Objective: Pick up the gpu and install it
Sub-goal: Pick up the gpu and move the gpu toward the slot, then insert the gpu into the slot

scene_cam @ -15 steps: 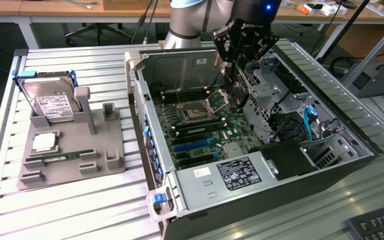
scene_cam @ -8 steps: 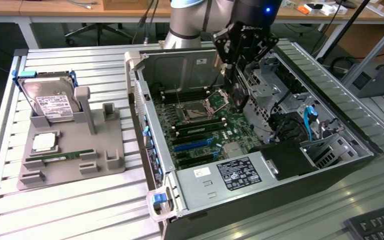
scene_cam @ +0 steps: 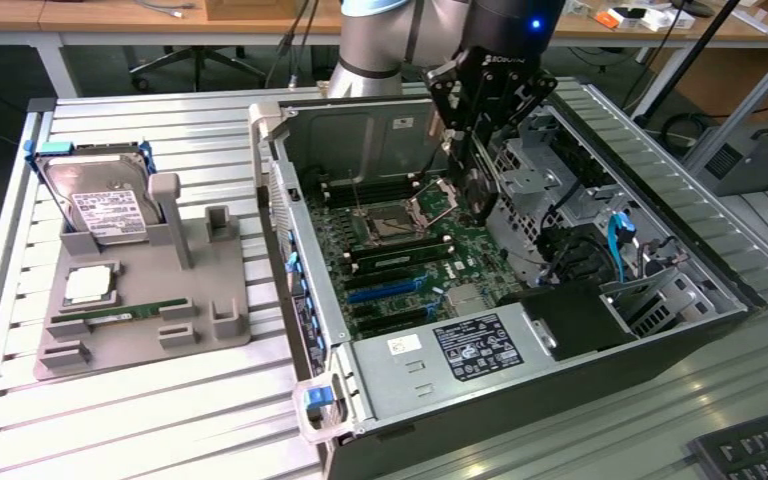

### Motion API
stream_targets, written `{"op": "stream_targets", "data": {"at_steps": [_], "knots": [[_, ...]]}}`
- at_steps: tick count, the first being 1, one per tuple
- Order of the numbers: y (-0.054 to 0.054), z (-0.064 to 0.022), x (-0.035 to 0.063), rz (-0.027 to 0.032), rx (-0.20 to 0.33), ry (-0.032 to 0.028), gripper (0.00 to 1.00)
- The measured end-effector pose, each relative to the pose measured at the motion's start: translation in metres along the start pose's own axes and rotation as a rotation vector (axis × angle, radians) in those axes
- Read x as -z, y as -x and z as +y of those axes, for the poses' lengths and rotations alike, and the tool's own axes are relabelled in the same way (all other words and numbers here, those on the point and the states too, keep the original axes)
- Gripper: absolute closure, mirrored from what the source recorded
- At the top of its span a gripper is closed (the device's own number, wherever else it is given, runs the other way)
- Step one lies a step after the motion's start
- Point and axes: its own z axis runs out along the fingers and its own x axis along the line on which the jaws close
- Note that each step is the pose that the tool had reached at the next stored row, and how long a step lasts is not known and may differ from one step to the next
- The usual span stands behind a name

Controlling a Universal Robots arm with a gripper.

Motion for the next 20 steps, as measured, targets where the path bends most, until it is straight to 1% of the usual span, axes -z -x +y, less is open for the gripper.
{"op": "stream_targets", "data": {"at_steps": [12, 20], "knots": [[0.0001, 0.0000, -0.0001, 0.0000, 0.001, 0.0007, 0.73], [0.0001, 0.0001, -0.0001, -0.0019, 0.064, 0.0026, 0.73]]}}
